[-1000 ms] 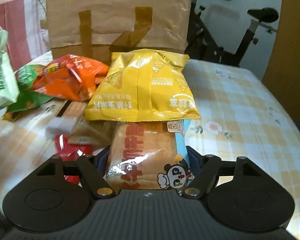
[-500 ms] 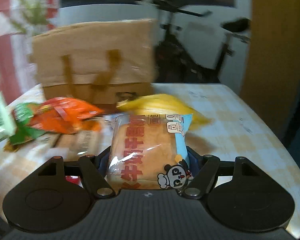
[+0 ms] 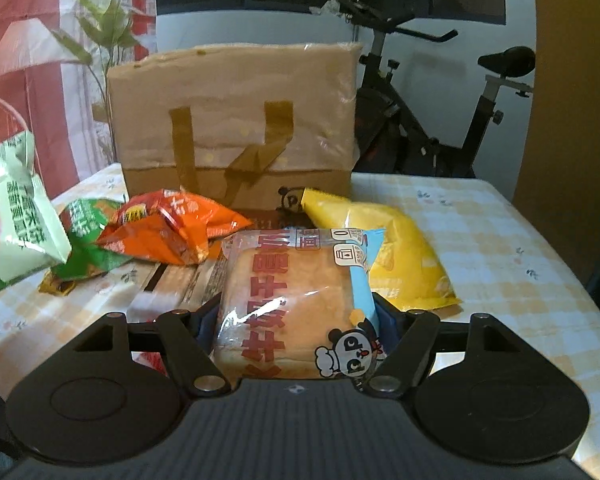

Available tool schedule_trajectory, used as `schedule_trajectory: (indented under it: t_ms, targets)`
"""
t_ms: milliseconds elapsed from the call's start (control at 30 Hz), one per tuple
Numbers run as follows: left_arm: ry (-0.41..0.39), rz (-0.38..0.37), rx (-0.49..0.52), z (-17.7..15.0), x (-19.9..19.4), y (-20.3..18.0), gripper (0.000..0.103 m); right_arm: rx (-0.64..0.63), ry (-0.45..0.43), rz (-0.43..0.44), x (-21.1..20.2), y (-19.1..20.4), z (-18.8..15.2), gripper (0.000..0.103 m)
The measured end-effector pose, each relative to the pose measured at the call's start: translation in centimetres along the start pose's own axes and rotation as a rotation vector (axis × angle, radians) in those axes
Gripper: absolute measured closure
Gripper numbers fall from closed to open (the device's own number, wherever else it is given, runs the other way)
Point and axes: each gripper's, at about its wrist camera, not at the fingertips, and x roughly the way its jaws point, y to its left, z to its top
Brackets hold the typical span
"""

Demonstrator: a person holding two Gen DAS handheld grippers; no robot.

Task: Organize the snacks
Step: 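Lift the pale green bag with the left tool while the right tool grasps a bread packet, then carry both held packets over the cardboard box and release them inside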

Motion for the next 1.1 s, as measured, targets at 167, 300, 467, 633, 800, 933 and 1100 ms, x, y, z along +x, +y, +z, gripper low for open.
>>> schedule_trajectory:
  t_ms: [167,300,467,633,800,933,1100]
  targets:
    - [-0.058,-0.003,0.064,2.5,-0.1,-0.8,0.022,-0.034,-0.046,0.001,-0.3,0.1,1.4,0.029]
    - [-0.117,-0.022,0.092,5.9,0.2,-1.8,0.022,-0.031,-0.107,0.023,-0.3,-0.1,3.8,0.029]
    - [-0.172,-0.050,0.099,10.3,1.9,-3.6,0.022,-0.034,-0.185,0.054,0.0,-0.7,7.5,0.029]
    - [-0.202,-0.039,0.182,14.3,4.6,-6.6,0.022,-0.031,-0.255,0.076,0.2,-1.5,11.3,0.029]
    - [-0.237,0.020,0.234,17.3,8.6,-9.6,0.022,-0.051,-0.306,0.067,1.0,-2.5,14.7,0.029]
    - [-0.165,0.057,0.294,18.7,13.0,-11.8,0.022,-0.074,-0.318,0.055,2.6,-3.1,17.0,0.029]
    - [-0.082,0.130,0.428,19.1,17.5,-14.3,0.022,-0.065,-0.304,0.065,4.9,-3.2,19.4,0.029]
